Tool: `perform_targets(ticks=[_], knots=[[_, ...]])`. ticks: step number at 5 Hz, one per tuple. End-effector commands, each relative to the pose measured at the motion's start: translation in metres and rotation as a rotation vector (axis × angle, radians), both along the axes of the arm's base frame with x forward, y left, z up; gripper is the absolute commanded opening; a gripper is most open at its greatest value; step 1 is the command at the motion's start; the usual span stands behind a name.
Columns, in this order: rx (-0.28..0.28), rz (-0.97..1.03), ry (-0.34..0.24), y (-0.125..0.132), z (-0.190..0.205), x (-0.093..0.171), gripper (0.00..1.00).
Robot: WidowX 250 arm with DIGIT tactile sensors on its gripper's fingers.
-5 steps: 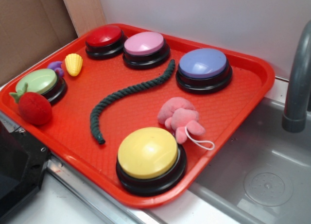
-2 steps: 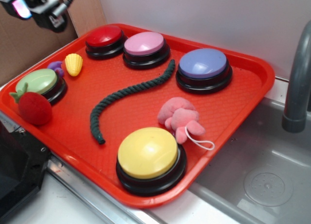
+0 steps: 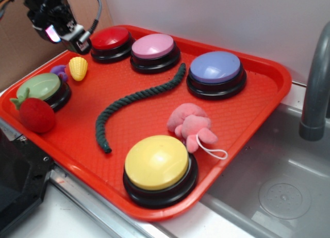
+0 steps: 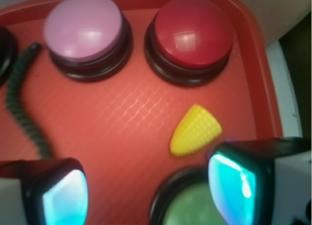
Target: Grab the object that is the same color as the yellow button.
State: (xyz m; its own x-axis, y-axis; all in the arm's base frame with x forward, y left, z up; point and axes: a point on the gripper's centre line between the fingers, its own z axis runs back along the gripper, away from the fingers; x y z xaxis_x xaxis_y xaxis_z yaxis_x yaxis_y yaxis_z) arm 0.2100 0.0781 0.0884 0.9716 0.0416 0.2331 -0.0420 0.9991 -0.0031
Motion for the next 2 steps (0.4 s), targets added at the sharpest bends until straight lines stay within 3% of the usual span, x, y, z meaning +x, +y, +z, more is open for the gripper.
perform_targets(ticks=[1,2], knots=[[0.074,0.035,-0.039,0.026,-0.016,0.015,1.00],[0.079,0.049,-0.017,0.036,-0.032,0.017,1.00]])
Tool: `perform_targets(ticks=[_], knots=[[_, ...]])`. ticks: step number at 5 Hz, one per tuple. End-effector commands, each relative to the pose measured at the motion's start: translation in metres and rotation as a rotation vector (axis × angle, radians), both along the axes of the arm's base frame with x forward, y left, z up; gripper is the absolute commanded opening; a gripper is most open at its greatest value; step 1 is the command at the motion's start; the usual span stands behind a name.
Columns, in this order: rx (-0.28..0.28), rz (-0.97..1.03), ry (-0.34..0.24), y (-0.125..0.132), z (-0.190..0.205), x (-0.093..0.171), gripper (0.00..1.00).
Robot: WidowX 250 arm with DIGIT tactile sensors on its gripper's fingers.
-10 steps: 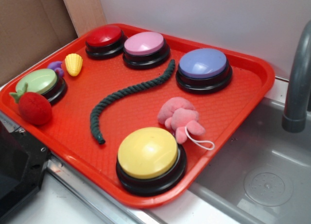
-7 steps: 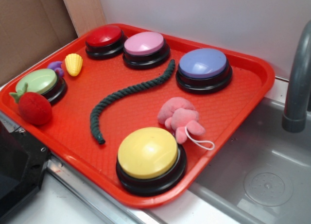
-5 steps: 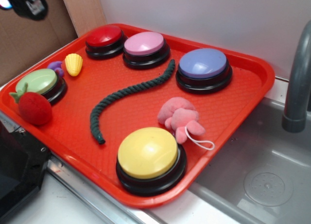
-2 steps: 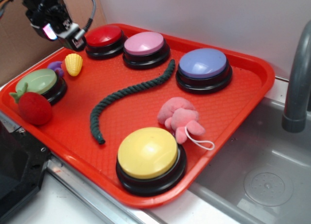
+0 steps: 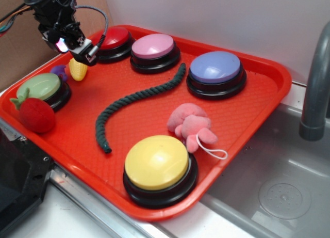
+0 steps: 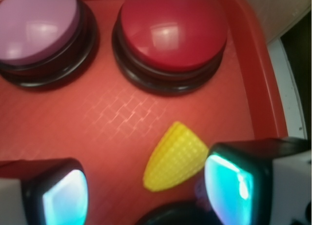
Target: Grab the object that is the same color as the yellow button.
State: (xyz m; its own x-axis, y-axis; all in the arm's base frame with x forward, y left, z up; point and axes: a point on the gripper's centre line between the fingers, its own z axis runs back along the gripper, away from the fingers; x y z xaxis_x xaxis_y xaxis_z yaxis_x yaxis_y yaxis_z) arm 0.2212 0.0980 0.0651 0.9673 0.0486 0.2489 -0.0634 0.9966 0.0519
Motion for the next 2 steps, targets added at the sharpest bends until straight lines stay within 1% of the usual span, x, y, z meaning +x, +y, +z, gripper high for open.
perform_targets(ticks=[1,2], knots=[[0.024,0.043,0.017,0.0207,-0.0156,0.0044,1.00],[0.052,0.066,0.057,0.0261,-0.0252,0.0035,1.00]])
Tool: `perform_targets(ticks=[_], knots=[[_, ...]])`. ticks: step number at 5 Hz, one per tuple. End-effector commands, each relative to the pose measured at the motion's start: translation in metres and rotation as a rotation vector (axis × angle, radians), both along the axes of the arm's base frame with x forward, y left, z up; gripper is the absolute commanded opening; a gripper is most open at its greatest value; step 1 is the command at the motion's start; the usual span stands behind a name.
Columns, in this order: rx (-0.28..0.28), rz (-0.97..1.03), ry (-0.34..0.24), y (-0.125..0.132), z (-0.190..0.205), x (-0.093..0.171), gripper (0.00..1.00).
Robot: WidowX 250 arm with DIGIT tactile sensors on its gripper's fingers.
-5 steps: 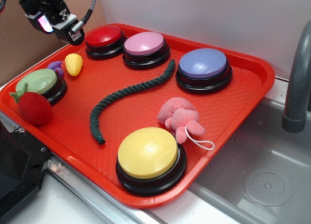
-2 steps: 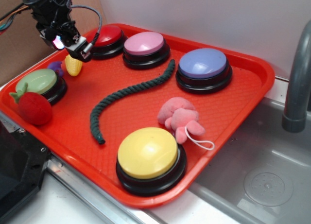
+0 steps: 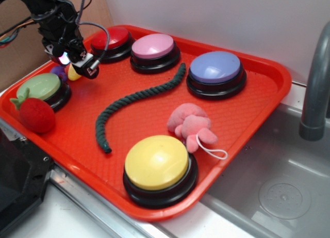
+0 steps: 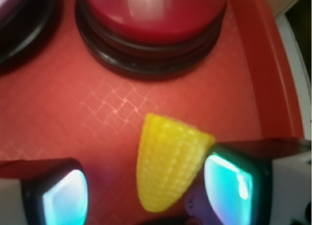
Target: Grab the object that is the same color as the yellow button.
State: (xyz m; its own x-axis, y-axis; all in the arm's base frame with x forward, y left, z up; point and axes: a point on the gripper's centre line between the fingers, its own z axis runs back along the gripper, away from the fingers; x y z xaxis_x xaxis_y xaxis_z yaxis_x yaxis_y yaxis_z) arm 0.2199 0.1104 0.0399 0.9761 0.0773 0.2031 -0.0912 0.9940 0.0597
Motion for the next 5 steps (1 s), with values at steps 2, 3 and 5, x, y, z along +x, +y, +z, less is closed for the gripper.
perform_targets(ticks=[2,3,5], knots=[[0.065,0.066,0.022,0.0164,-0.0048,0.0061,1.00],[0.063,0.108,0.005,0.0161,-0.0068,0.0060,0.73],[0.029,0.158,-0.004,0.0211,-0.0095,0.0048,0.00]])
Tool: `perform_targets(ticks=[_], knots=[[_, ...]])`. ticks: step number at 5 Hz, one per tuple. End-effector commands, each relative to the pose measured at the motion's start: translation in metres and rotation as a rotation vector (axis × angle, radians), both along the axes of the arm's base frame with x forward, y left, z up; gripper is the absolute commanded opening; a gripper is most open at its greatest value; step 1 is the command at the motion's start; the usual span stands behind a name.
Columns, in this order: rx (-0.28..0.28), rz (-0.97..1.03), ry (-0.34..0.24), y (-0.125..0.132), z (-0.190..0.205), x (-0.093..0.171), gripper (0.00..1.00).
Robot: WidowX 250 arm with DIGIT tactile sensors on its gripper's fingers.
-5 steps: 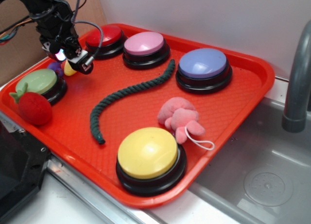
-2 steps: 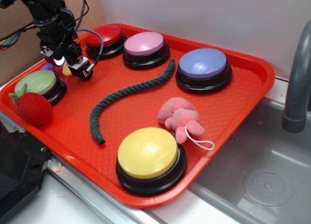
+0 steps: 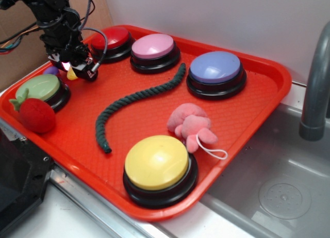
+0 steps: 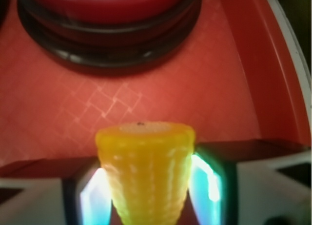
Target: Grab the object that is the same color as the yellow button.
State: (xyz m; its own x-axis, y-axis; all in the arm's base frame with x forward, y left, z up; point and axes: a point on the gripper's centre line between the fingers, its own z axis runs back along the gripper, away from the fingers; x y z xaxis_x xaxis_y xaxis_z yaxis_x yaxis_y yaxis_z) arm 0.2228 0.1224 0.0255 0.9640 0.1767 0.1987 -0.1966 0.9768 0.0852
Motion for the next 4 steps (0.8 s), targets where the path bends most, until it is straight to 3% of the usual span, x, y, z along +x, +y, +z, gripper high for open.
perform_targets(ticks=[1,2,4], knots=[[-0.059,0.075,-0.035,0.010,0.030,0.002,0.00],[-0.057,0.109,-0.053,-0.005,0.063,0.007,0.00],[-0.157,0.030,-0.131,-0.078,0.131,0.017,0.00]])
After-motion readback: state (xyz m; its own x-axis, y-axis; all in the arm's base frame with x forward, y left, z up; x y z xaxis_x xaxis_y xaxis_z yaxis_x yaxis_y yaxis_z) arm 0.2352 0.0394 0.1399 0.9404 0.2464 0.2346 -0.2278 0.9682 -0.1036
